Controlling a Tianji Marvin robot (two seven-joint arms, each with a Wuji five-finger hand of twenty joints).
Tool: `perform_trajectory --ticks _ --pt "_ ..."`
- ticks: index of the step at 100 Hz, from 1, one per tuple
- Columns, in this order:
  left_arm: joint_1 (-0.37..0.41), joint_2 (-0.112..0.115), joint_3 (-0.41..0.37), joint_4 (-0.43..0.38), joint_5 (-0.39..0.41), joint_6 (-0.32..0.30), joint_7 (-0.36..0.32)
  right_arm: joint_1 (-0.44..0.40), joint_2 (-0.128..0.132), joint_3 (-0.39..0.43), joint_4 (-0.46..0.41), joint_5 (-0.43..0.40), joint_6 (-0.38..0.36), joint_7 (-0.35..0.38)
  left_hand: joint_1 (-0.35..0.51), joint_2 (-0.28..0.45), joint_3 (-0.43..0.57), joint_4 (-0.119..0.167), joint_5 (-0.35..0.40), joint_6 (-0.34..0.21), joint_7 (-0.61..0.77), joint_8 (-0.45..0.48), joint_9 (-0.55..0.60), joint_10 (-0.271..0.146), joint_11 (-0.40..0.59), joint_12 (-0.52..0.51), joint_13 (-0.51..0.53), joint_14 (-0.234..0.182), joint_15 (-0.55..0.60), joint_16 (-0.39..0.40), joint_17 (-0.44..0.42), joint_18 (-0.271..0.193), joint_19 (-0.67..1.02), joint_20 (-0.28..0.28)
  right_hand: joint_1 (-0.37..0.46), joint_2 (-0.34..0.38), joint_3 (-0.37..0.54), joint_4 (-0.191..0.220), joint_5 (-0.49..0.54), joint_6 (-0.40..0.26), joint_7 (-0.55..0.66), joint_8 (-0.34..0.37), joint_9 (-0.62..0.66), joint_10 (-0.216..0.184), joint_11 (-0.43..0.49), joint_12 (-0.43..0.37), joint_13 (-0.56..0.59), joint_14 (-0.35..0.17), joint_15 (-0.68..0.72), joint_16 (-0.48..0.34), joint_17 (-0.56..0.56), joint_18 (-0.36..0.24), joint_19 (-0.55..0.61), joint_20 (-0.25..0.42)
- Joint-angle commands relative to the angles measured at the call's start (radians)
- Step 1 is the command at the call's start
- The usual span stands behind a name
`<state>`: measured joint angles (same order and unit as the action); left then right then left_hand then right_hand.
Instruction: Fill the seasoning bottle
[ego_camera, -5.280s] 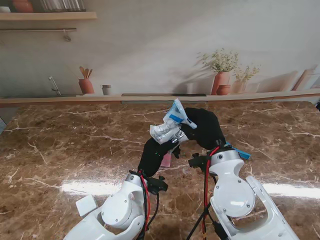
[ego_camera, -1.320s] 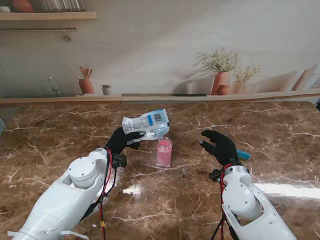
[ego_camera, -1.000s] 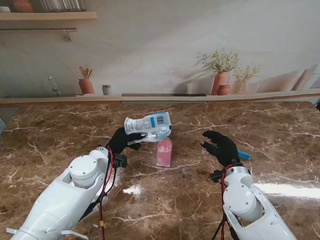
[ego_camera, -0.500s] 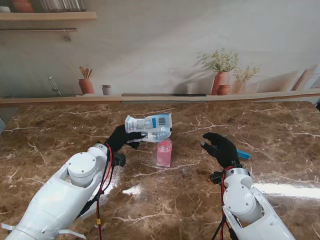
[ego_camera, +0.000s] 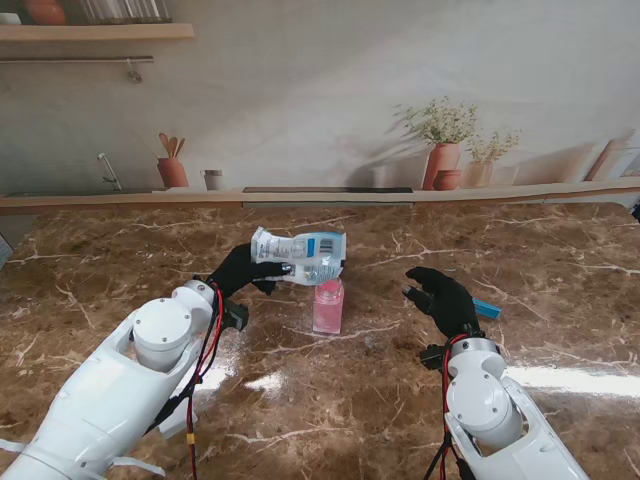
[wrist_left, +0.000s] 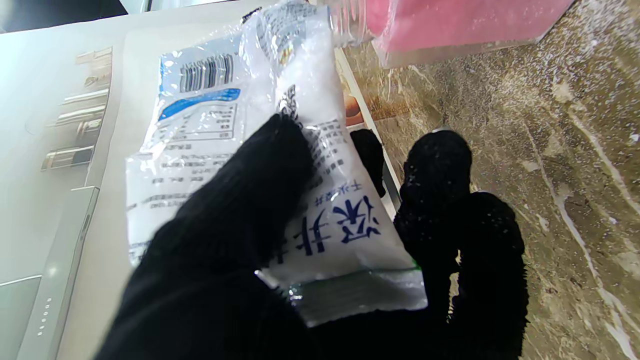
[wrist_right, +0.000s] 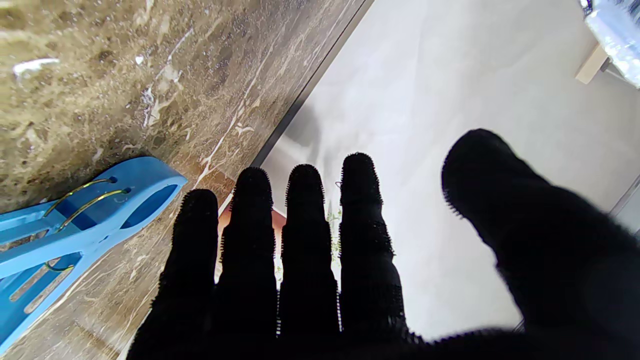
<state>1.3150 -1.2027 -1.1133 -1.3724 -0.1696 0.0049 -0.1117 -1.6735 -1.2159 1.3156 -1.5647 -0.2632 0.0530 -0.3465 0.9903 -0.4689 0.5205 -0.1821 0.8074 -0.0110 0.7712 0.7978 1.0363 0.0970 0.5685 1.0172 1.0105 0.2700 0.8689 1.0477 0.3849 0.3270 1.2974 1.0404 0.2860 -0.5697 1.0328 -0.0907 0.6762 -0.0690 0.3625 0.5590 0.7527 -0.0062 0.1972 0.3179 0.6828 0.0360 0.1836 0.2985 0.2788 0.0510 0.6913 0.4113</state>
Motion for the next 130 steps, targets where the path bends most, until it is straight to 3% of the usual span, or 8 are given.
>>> perform_trajectory --ticks 1,52,89,98,100,105,115,130 --pt "-0.005 0.005 -0.001 -0.014 0.006 0.003 0.001 -0.009 -0.005 0.000 0.008 0.007 0.002 0.010 0.153 0.148 0.082 0.051 0.087 -0.139 0.279 0.077 0.013 -0.073 0.024 0.004 -0.012 0.028 -0.014 -0.010 -0.010 -0.032 0.001 0.019 -0.027 0.012 0.004 0.029 -0.025 -0.003 -0.004 -0.006 -0.017 -0.009 0.005 -0.003 -0.020 -0.024 0.008 -0.013 -0.007 -0.021 0.001 -0.018" --pt "-0.022 0.031 -0.004 -0.056 0.114 0.019 -0.036 -0.003 -0.009 -0.009 0.026 0.021 -0.001 0.003 0.136 0.130 0.096 0.038 0.094 -0.141 0.243 0.036 0.021 -0.059 -0.008 -0.022 -0.005 0.024 -0.021 -0.021 -0.006 -0.035 0.001 0.015 -0.028 0.009 0.003 0.028 -0.027 -0.001 -0.006 -0.007 -0.022 -0.010 0.000 -0.004 -0.029 -0.026 0.001 -0.016 -0.012 -0.026 -0.006 -0.020" --pt "-0.036 0.036 0.008 -0.073 0.134 0.018 -0.046 -0.004 -0.010 -0.003 0.034 0.027 -0.007 0.000 0.131 0.126 0.095 0.030 0.097 -0.137 0.213 -0.002 0.022 -0.044 -0.040 -0.052 -0.011 0.030 -0.031 -0.027 -0.007 -0.034 -0.006 0.009 -0.027 0.011 0.002 0.029 -0.025 -0.002 -0.005 -0.007 -0.021 -0.009 0.001 -0.005 -0.025 -0.024 0.003 -0.016 -0.010 -0.023 -0.006 -0.020" --pt "-0.039 0.038 0.010 -0.072 0.146 0.018 -0.049 -0.003 -0.011 -0.003 0.036 0.032 -0.008 -0.002 0.128 0.125 0.089 0.027 0.096 -0.128 0.176 -0.048 0.023 -0.023 -0.070 -0.078 -0.011 0.028 -0.034 -0.029 -0.007 -0.033 -0.008 0.007 -0.027 0.013 0.003 0.029 -0.024 -0.002 -0.004 -0.007 -0.019 -0.009 0.002 -0.004 -0.025 -0.022 0.005 -0.015 -0.010 -0.021 -0.004 -0.019" --pt "-0.040 0.038 0.010 -0.072 0.147 0.018 -0.050 -0.004 -0.011 -0.003 0.036 0.032 -0.008 -0.002 0.127 0.125 0.088 0.027 0.096 -0.128 0.172 -0.058 0.026 -0.046 -0.073 -0.083 -0.010 0.028 -0.035 -0.029 -0.007 -0.033 -0.008 0.006 -0.027 0.013 0.003 0.029 -0.023 -0.002 -0.004 -0.007 -0.020 -0.009 0.002 -0.004 -0.024 -0.022 0.005 -0.015 -0.010 -0.022 -0.004 -0.018" --pt "-0.042 0.041 0.010 -0.073 0.156 0.019 -0.055 -0.004 -0.011 -0.003 0.037 0.032 -0.008 -0.002 0.125 0.119 0.089 0.026 0.098 -0.126 0.165 -0.084 0.031 -0.055 -0.083 -0.096 -0.008 0.028 -0.040 -0.033 -0.007 -0.033 -0.007 0.006 -0.027 0.013 0.003 0.029 -0.022 -0.003 -0.004 -0.007 -0.020 -0.009 0.003 -0.004 -0.025 -0.021 0.006 -0.014 -0.010 -0.020 -0.004 -0.018" --pt "-0.046 0.045 0.010 -0.075 0.176 0.018 -0.063 -0.003 -0.012 -0.002 0.038 0.035 -0.009 -0.002 0.109 0.110 0.112 0.018 0.100 -0.127 0.165 -0.163 0.037 -0.051 -0.103 -0.123 -0.005 0.023 -0.049 -0.044 -0.006 -0.034 -0.009 0.003 -0.026 0.013 0.005 0.029 -0.022 -0.003 -0.004 -0.006 -0.018 -0.009 0.004 -0.003 -0.023 -0.020 0.007 -0.013 -0.010 -0.019 -0.003 -0.017" --pt "-0.051 0.049 0.010 -0.079 0.193 0.015 -0.067 -0.003 -0.012 -0.003 0.038 0.039 -0.009 -0.002 0.105 0.109 0.109 0.018 0.098 -0.127 0.143 -0.204 0.039 -0.043 -0.123 -0.150 -0.004 0.019 -0.057 -0.049 -0.003 -0.036 -0.012 0.000 -0.026 0.014 0.006 0.029 -0.020 -0.004 -0.003 -0.006 -0.015 -0.008 0.005 -0.001 -0.022 -0.019 0.009 -0.011 -0.010 -0.016 -0.002 -0.015"
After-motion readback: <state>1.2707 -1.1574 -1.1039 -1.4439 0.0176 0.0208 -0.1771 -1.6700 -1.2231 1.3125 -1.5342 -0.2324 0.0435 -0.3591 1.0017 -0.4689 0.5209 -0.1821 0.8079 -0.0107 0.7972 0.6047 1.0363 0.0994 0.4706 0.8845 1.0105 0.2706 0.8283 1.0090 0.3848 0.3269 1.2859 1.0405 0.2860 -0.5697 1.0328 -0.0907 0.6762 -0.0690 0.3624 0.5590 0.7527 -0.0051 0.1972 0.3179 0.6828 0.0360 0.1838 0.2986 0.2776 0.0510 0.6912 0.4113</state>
